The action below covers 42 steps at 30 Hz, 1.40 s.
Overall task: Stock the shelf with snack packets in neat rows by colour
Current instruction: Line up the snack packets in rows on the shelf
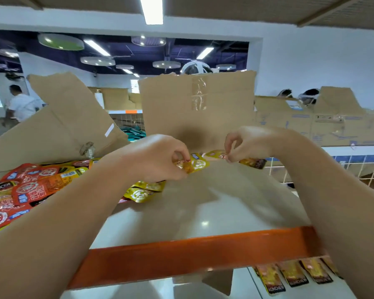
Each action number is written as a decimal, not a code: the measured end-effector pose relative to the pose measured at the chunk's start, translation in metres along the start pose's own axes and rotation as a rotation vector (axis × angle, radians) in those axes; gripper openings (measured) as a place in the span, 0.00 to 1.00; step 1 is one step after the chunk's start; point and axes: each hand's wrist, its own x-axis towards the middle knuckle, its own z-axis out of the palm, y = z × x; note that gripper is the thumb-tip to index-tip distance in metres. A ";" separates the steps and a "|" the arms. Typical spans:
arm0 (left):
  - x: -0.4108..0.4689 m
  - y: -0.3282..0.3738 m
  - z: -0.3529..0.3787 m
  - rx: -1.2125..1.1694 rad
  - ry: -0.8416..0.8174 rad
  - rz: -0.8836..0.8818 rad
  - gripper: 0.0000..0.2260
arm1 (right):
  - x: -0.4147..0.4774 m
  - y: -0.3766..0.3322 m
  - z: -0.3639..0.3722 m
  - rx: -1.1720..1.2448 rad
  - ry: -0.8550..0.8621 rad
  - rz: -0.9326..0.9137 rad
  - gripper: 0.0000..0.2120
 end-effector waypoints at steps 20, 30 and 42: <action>0.063 0.431 0.154 -0.386 0.018 0.384 0.21 | -0.361 0.348 -0.061 0.129 0.484 0.377 0.15; 0.081 0.552 0.253 -0.511 -0.009 0.454 0.23 | -0.466 0.450 -0.060 0.167 0.602 0.556 0.14; 0.131 0.610 0.341 -0.591 -0.038 0.445 0.21 | -0.451 0.549 -0.019 0.182 0.613 0.654 0.13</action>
